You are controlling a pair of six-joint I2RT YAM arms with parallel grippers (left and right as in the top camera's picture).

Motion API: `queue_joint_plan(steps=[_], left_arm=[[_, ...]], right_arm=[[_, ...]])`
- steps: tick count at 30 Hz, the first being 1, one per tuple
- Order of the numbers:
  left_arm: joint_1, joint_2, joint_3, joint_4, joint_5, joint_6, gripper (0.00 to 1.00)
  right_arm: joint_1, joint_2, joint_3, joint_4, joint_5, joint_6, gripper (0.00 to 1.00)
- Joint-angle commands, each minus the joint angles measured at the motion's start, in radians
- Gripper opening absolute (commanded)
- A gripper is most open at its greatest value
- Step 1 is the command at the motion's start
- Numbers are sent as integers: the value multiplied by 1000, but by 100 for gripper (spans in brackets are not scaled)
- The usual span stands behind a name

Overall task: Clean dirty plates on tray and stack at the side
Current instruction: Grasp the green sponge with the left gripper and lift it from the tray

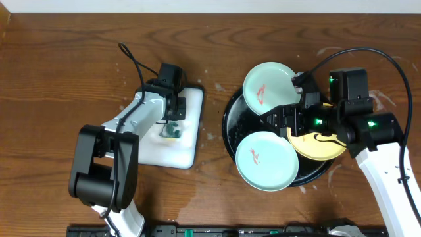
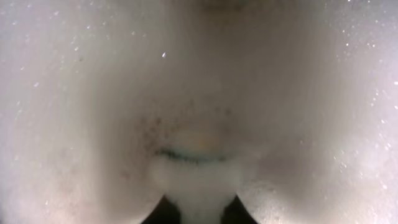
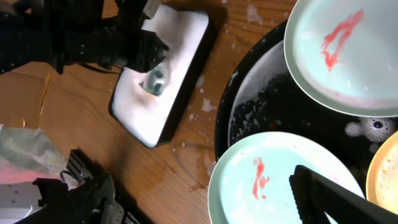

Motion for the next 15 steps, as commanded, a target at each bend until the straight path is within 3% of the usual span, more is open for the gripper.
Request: queue_joint_plan(steps=[1, 2, 5, 11, 15], left_arm=[[-2, -69, 21, -30, 14, -5, 52], [-2, -97, 21, -34, 14, -5, 62], [-2, -179, 21, -68, 14, -5, 68], [-2, -247, 14, -207, 54, -16, 68], [-2, -211, -45, -186, 55, -15, 65]], right_arm=[[12, -11, 18, 3, 0, -15, 88], [12, -11, 18, 3, 0, -15, 88], [12, -11, 18, 3, 1, -15, 88], [12, -11, 18, 5, 26, -14, 86], [12, -11, 18, 3, 26, -15, 85]])
